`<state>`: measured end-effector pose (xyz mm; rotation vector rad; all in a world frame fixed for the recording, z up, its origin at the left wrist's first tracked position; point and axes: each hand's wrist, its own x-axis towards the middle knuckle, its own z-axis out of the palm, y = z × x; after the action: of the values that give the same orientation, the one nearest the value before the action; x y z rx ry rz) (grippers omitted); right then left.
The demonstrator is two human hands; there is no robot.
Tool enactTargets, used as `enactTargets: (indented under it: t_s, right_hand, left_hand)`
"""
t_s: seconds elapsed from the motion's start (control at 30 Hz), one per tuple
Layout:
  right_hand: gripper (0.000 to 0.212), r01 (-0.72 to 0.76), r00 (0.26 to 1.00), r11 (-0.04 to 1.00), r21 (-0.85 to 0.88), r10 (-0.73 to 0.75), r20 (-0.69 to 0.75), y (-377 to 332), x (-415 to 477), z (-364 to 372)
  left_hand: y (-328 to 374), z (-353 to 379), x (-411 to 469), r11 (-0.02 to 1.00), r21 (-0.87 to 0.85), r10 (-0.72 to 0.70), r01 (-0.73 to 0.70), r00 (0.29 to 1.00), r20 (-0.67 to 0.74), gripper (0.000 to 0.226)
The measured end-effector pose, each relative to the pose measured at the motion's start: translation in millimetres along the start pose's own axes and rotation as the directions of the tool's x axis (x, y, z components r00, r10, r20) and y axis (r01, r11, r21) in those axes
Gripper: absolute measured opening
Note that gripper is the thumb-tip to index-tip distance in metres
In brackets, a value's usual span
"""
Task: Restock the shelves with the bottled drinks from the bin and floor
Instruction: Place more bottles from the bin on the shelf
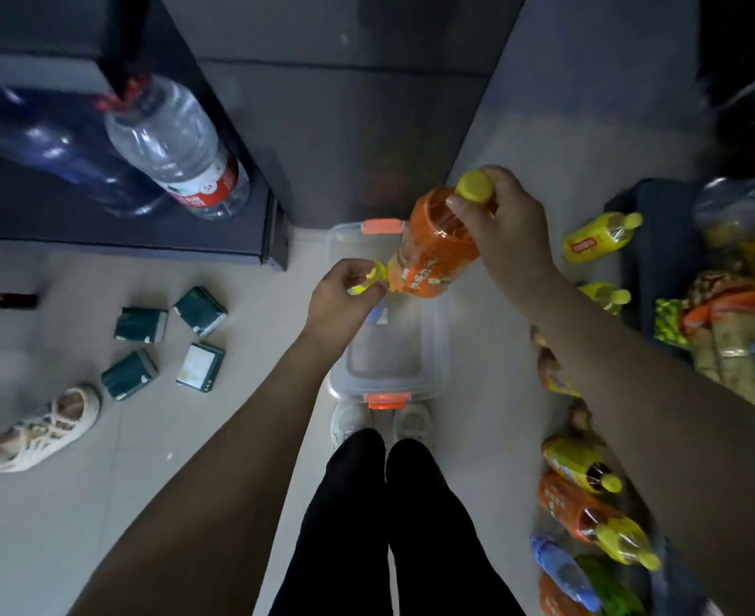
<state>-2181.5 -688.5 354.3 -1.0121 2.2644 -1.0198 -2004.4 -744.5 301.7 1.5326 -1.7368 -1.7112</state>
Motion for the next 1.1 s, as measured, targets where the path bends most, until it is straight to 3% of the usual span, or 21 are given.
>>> enactTargets:
  t_s: [0.13,0.23,0.43,0.6,0.77,1.1]
  right_hand:
    - [0.033,0.064,0.991,0.998,0.022,-0.061,-0.119,-88,-8,-78]
    - [0.036,0.079,0.967,0.997,0.006,-0.075,-0.243,-149,-21,-128]
    - [0.033,0.146,0.862,0.989,0.030,-0.113,-0.494,-256,-61,-219]
    - [0.030,0.202,0.742,0.979,0.005,-0.150,-0.653,-322,-111,-288]
    - [0.030,0.217,0.639,0.976,-0.007,-0.148,-0.755,-361,-164,-342]
    - [0.035,0.162,0.428,0.982,-0.097,-0.159,-0.890,-394,-293,-439]
  left_hand:
    - [97,-16,-35,0.993,-0.034,0.114,-0.113,0.993,0.036,0.029]
    - [160,-31,-64,0.975,-0.091,0.207,-0.201,0.976,0.068,0.022]
    - [263,-67,-117,0.897,-0.095,0.440,-0.431,0.892,0.103,0.029]
    - [338,-81,-172,0.795,-0.134,0.607,-0.592,0.777,0.167,0.031]
    - [386,-71,-225,0.740,-0.232,0.672,-0.631,0.688,0.273,0.024]
    - [431,-14,-349,0.711,-0.425,0.698,-0.560,0.493,0.519,0.015]
